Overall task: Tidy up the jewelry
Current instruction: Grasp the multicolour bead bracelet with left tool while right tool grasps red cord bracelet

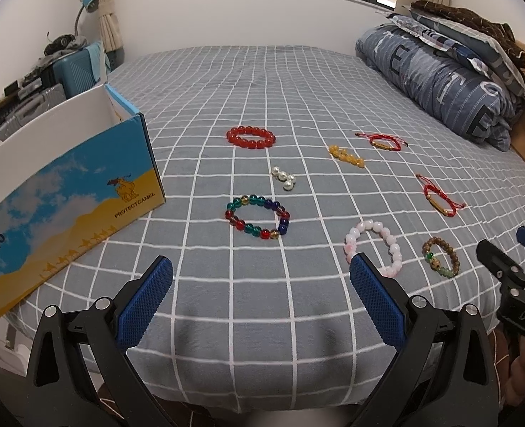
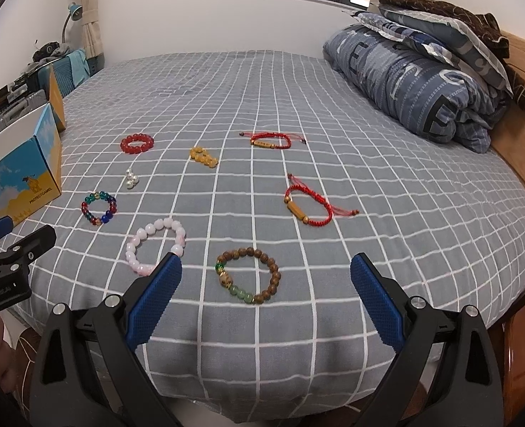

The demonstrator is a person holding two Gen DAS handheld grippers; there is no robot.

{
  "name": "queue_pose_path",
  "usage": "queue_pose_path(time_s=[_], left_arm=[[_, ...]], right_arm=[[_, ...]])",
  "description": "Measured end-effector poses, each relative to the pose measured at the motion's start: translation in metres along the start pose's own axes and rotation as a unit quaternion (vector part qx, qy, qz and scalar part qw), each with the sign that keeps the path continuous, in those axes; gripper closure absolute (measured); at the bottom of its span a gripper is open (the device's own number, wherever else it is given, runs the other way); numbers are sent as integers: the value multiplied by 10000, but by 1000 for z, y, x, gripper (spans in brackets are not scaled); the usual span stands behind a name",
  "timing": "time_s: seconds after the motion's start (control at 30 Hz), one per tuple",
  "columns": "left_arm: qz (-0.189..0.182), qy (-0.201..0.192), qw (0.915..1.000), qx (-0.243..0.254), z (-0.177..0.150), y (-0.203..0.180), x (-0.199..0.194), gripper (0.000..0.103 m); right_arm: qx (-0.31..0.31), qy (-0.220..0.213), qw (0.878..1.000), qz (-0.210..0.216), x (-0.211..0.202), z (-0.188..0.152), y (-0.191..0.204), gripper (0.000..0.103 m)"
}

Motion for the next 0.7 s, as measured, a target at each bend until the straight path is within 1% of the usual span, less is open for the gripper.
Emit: queue_pose_path(time_s=[0.1, 0.17, 0.3, 0.5, 0.57, 0.63, 0.67, 0.7], left_arm=[[16, 4, 10000, 10, 10, -1, 9, 6], [11, 71, 10000, 22, 19, -3, 21, 6], [-3, 230, 9997, 55, 30, -9, 49, 6], [51, 556, 9984, 76, 35, -17, 94, 6], [22, 658, 9978, 41, 35, -17, 106, 6], [-19, 787, 9969, 15, 35, -17, 117, 11], [-43, 835, 9965, 8, 35, -18, 121, 11], [-67, 901, 9959, 11, 33, -19, 125, 15]], right_arm=[[-95, -68, 9999, -30, 3, 13, -4, 11], [-191, -34, 9998, -25, 12, 25, -11, 11], [-226, 352, 9991, 100, 52, 43, -30, 11], [-73, 836, 9964, 155, 112, 50, -57, 11], [-29, 929, 9955, 166, 124, 48, -62, 12], [-4, 1025, 9946, 185, 135, 47, -66, 14], [6, 1062, 9942, 188, 139, 45, -68, 15], [19, 1088, 9939, 196, 142, 44, -69, 16]])
Point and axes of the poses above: each gripper's, at about its wrist camera, not at the fingertips, and x roughly the way its jaws point, y to its left, z to its top, the point moved 1 cm from there along x, roughly the way its jaws point, and after that the axes turned 10 degrees about z, right-handed, at the moved point
